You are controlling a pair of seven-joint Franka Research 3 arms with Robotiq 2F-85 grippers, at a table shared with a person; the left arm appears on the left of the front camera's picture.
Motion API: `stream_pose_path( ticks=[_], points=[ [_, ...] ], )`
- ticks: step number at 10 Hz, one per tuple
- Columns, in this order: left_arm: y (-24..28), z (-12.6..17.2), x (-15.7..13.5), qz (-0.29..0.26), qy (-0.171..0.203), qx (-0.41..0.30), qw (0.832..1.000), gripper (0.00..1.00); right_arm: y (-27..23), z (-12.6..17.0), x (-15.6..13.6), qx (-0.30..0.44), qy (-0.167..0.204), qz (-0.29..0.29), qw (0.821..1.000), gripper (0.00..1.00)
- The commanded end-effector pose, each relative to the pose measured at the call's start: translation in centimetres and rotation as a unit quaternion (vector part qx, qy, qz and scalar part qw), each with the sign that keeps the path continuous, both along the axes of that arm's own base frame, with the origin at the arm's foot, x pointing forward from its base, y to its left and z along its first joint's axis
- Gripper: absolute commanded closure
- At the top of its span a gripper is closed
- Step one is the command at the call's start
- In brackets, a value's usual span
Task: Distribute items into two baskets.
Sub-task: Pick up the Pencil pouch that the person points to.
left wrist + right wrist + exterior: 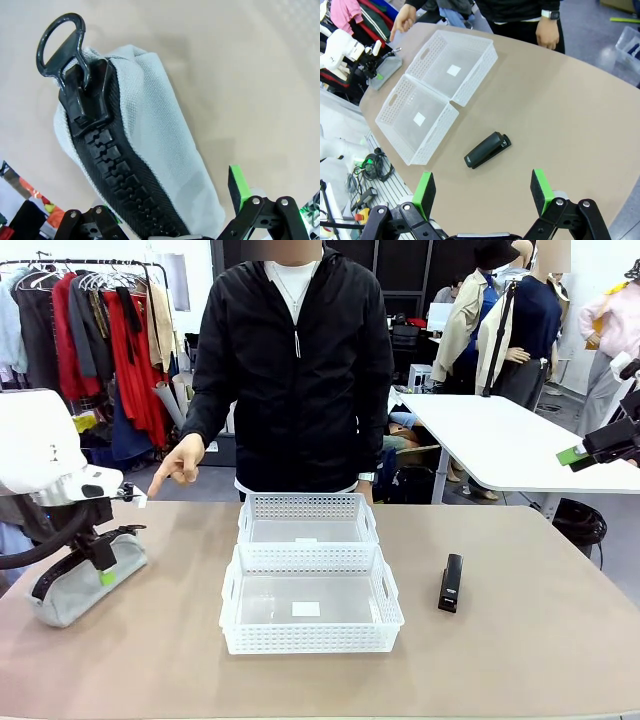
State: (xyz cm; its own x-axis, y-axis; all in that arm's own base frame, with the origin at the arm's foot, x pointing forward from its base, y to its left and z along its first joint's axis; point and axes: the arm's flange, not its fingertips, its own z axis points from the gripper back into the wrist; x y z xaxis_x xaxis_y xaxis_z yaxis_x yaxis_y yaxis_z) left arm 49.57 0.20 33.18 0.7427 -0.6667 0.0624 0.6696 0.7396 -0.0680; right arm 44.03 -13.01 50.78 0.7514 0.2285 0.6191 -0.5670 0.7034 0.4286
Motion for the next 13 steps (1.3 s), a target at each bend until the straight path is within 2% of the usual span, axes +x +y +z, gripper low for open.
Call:
stream_pose_path(
  ticks=[1,5,6,8,9,10,13],
  points=[
    [0.23,0.55,-0.11,0.009,-0.01,0.006,1.0,0.14,0.01,0.15,0.0,0.001,-0.001,-0.001,1.0,0.0],
    [0.12,0.7,0.13,0.008,0.001,-0.001,1.0,0.93,0.01,0.15,0.0,0.001,-0.001,-0.001,1.0,0.0],
    [0.13,0.81,0.21,0.009,-0.001,-0.005,1.0,1.0,0.01,0.15,0.0,0.001,-0.001,-0.001,1.0,0.0],
    [0.35,1.19,0.32,0.014,-0.003,-0.004,1.0,1.0,0.01,0.15,0.0,0.001,-0.001,-0.001,1.0,0.0],
    [0.38,1.25,0.48,0.034,-0.002,-0.008,0.999,1.0,0.01,0.15,0.0,0.001,-0.001,-0.001,1.0,0.0],
    [0.29,0.79,0.38,0.005,-0.008,-0.001,1.0,1.0,0.01,0.15,0.0,0.001,-0.001,-0.001,1.0,0.0],
    [0.29,0.79,0.38,0.005,-0.008,-0.001,1.0,1.0,0.01,0.15,0.0,0.001,-0.001,-0.001,1.0,0.0]
  ],
)
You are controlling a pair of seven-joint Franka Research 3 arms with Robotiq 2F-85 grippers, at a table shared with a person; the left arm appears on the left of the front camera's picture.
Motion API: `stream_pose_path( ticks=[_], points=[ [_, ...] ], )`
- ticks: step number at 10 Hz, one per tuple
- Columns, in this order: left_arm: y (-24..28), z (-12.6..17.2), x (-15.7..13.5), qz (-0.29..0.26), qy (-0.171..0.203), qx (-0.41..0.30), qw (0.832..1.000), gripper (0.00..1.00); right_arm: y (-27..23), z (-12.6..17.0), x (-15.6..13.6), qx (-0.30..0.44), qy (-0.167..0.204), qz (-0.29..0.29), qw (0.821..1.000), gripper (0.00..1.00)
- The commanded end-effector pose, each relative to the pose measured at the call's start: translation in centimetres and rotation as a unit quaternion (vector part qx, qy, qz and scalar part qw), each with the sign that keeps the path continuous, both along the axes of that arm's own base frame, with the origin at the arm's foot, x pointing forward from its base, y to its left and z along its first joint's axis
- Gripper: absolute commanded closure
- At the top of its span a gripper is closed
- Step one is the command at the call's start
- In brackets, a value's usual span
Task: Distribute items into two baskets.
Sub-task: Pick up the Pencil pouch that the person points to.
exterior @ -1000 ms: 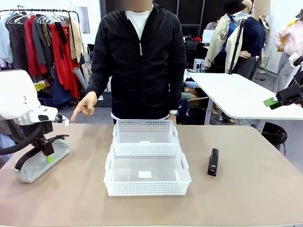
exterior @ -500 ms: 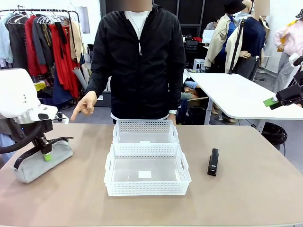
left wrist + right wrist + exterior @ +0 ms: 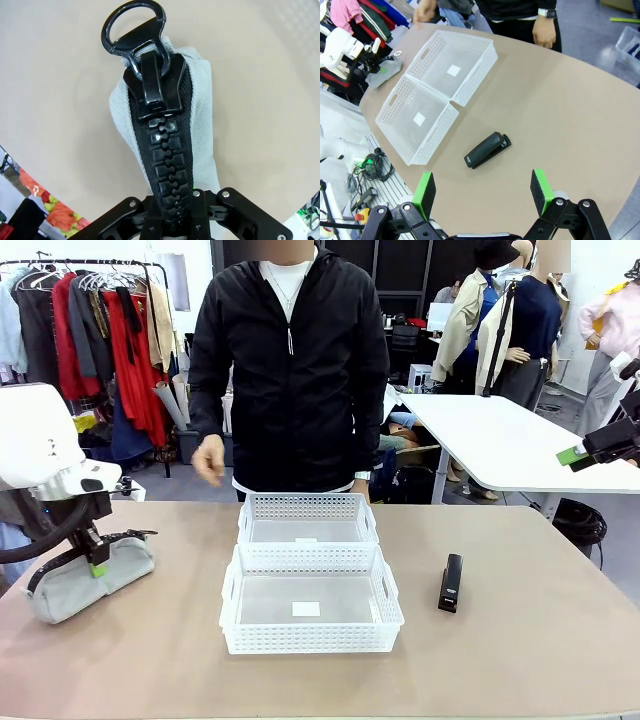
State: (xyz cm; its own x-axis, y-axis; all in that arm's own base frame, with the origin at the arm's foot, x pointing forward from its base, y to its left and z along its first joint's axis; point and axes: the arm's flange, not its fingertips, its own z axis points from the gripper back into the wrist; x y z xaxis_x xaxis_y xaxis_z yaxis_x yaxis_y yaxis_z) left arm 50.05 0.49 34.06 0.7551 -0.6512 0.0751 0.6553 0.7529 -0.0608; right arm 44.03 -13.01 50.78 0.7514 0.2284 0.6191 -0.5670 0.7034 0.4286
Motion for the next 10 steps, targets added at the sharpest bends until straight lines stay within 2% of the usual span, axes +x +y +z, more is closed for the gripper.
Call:
stream_pose_path(
  ticks=[1,3,4,7,10],
  points=[
    [0.0,-0.1,-0.1,-0.005,0.0,0.001,1.0,1.0,0.0,0.1,0.0,0.001,-0.001,-0.001,1.0,0.0],
    [0.0,0.0,0.0,0.0,0.0,0.0,1.0,1.0,0.0,0.1,0.0,0.001,-0.001,-0.001,1.0,0.0],
    [0.7,3.8,0.0,-0.025,-0.019,-0.011,0.999,1.0,0.0,0.1,0.0,0.001,-0.001,-0.001,1.0,0.0],
    [3.0,12.1,1.2,-0.063,-0.044,-0.022,0.997,1.0,0.0,0.1,0.0,0.001,-0.001,-0.001,1.0,0.0],
    [1.6,18.2,1.6,-0.115,-0.061,-0.006,0.991,1.0,0.0,0.1,0.0,0.001,-0.001,-0.001,1.0,0.0]
  ],
)
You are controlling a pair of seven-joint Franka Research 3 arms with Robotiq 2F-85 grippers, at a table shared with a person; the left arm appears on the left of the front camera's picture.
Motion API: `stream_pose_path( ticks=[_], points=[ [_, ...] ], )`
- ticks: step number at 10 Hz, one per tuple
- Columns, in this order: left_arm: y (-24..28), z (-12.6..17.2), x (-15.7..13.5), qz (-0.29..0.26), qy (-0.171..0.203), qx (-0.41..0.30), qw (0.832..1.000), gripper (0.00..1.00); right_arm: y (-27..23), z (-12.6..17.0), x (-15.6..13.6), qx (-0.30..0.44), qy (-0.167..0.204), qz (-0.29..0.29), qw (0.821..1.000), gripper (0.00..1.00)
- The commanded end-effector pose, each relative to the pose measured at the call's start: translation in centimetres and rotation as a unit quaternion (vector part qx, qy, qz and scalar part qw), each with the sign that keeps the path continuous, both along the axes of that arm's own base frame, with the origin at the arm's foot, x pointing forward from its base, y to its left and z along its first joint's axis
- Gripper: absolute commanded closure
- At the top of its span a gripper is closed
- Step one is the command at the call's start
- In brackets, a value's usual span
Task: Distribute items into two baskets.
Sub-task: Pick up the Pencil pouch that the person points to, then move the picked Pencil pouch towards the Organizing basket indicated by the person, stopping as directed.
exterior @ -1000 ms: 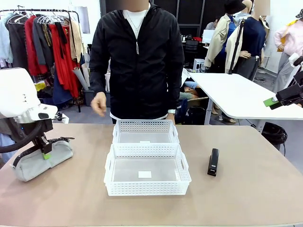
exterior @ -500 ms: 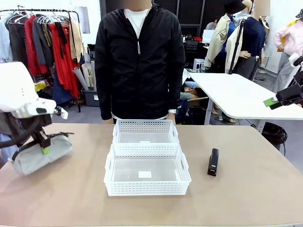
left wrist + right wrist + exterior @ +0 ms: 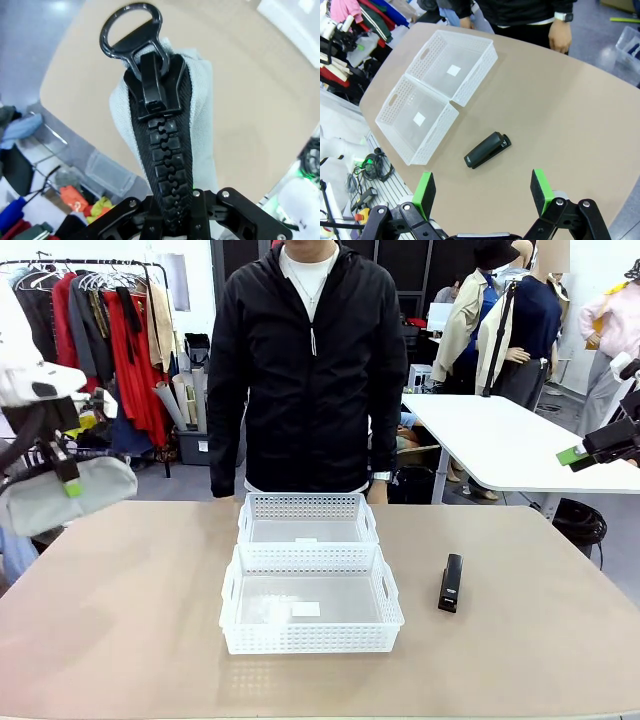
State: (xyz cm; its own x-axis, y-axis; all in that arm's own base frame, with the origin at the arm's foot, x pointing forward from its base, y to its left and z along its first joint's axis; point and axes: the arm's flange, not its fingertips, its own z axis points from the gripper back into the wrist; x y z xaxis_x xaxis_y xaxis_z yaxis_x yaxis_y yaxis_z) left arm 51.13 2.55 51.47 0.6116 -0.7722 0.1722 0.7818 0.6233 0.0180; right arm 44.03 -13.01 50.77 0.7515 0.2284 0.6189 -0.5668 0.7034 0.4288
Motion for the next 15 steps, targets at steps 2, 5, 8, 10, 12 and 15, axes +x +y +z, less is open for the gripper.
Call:
stream_pose_path(
  ticks=[2,5,8,10,12,15],
  points=[
    [-2.4,4.1,0.3,-0.074,-0.011,0.0,0.997,1.0,0.0,0.2,0.0,0.001,-0.001,-0.001,1.0,0.0],
    [-4.9,6.2,-0.6,-0.118,-0.012,0.017,0.993,1.0,0.0,0.2,0.0,0.001,-0.001,-0.001,1.0,0.0],
    [-4.7,5.6,0.0,-0.083,-0.016,0.004,0.996,1.0,0.0,0.2,0.0,0.001,-0.001,-0.001,1.0,0.0],
    [-4.7,5.6,0.0,-0.083,-0.016,0.004,0.996,1.0,0.0,0.2,0.0,0.001,-0.001,-0.001,1.0,0.0],
    [-4.7,5.6,0.0,-0.083,-0.016,0.004,0.996,1.0,0.0,0.2,0.0,0.001,-0.001,-0.001,1.0,0.0],
    [-4.7,5.6,0.0,-0.083,-0.016,0.004,0.996,1.0,0.0,0.2,0.0,0.001,-0.001,-0.001,1.0,0.0]
  ],
)
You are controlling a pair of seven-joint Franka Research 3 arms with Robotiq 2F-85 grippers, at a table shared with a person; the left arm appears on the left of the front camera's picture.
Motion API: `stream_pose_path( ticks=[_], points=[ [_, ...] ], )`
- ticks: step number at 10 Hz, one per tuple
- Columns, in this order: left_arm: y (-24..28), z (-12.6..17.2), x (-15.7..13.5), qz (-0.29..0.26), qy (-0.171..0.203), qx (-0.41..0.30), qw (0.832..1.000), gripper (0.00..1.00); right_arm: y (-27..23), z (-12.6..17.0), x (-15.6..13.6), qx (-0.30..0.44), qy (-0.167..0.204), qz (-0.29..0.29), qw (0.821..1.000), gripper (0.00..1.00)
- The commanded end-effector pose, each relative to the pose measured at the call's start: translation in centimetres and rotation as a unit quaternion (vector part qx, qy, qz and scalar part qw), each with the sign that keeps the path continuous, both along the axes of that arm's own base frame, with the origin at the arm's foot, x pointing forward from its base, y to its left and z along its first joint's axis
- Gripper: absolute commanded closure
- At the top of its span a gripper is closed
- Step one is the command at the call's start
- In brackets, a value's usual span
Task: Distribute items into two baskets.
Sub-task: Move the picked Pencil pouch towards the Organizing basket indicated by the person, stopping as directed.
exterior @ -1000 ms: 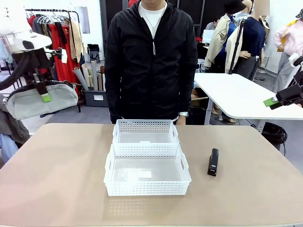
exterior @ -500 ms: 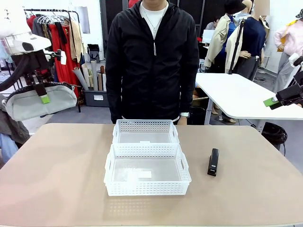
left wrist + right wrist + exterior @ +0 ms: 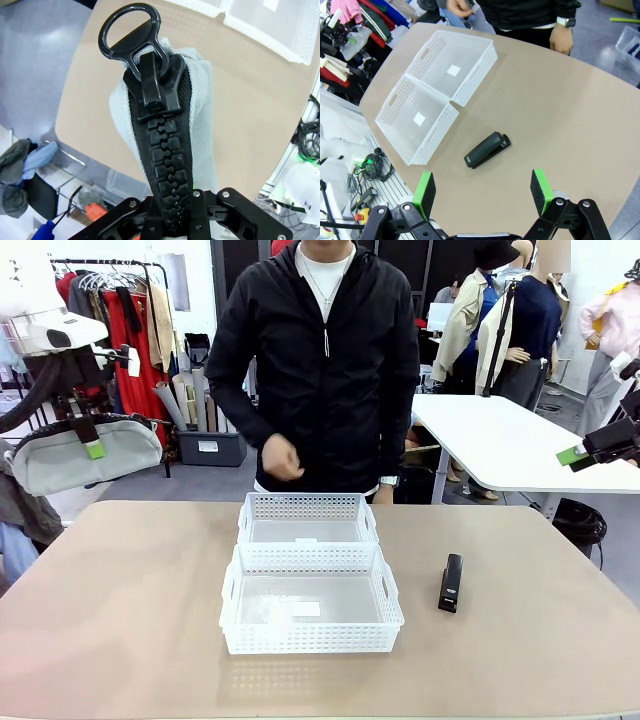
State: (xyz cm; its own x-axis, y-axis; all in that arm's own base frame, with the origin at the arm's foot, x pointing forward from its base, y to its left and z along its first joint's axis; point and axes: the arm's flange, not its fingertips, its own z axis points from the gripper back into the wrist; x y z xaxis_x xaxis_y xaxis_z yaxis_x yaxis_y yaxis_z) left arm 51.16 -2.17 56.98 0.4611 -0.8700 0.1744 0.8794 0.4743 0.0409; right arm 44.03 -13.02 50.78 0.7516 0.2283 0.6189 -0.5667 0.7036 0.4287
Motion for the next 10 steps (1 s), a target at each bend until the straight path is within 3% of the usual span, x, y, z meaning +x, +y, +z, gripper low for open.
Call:
stream_pose_path(
  ticks=[1,10],
  points=[
    [0.04,0.12,-0.06,0.006,-0.006,-0.002,1.0,1.0,0.02,0.15,-0.01,0.001,-0.001,-0.001,1.0,0.0],
    [0.04,0.12,-0.06,0.006,-0.006,-0.002,1.0,1.0,0.02,0.15,-0.01,0.001,-0.001,-0.001,1.0,0.0]
  ],
)
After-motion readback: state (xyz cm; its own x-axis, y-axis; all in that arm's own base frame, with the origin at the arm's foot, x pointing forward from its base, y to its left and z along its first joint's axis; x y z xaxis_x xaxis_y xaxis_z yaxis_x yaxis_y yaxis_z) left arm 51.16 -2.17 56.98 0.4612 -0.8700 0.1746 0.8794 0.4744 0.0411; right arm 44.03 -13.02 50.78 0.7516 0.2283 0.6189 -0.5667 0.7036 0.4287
